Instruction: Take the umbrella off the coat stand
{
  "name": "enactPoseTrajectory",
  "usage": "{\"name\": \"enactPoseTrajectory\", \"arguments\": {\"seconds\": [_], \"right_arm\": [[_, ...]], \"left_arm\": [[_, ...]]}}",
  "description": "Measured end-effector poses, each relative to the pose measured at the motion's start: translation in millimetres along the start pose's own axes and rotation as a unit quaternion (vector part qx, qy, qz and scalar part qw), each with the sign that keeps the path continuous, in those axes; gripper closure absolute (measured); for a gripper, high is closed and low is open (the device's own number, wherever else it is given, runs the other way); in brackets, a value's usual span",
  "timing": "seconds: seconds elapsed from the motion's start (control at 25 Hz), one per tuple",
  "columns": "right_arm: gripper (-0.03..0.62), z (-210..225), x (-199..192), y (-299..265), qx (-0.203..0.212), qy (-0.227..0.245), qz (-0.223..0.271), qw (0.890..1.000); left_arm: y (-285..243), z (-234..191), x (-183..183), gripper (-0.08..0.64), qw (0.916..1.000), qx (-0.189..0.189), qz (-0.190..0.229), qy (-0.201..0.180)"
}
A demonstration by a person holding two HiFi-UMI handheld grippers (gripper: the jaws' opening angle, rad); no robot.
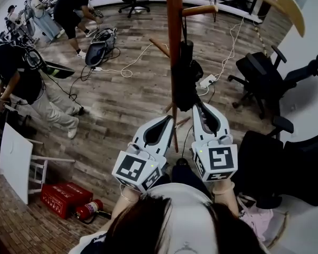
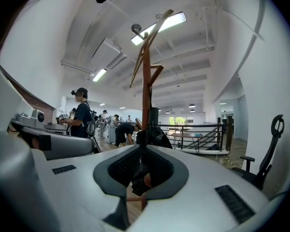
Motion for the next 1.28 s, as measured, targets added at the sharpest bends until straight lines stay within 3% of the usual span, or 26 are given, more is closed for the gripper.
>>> {"name": "enactPoseTrajectory", "arguments": {"seconds": [0.28,1.04,1.28], "right_arm": [[0.542,3.2,-2.5,-15.8,0.011,0.010,-0.007,1.000],[0.382,15.6,-20.7,-56.1,0.056,-0.011,-0.042,0.997],[0.352,23.0,-27.7,-69.9,0.053,-0.020,-0.052,0.997]], "left_arm": [[-5.4,-6.9,-2.2,0.551,0.9999,0.012,-0.004,0.004],[-18.9,-19.3,-3.6,0.551,0.9988,0.045,-0.014,0.008],[-24.4,-24.5,-4.2,0.551,0.9981,0.058,-0.017,0.009]]}}
Point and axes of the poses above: the fingertips, and each gripper's own axes: y backward along the fingers, z to its right, x out of its top, the point moved 7 cm from there along y, backward along the fingers, and after that the axes turned 3 degrees about x, right-handed, at the moved point
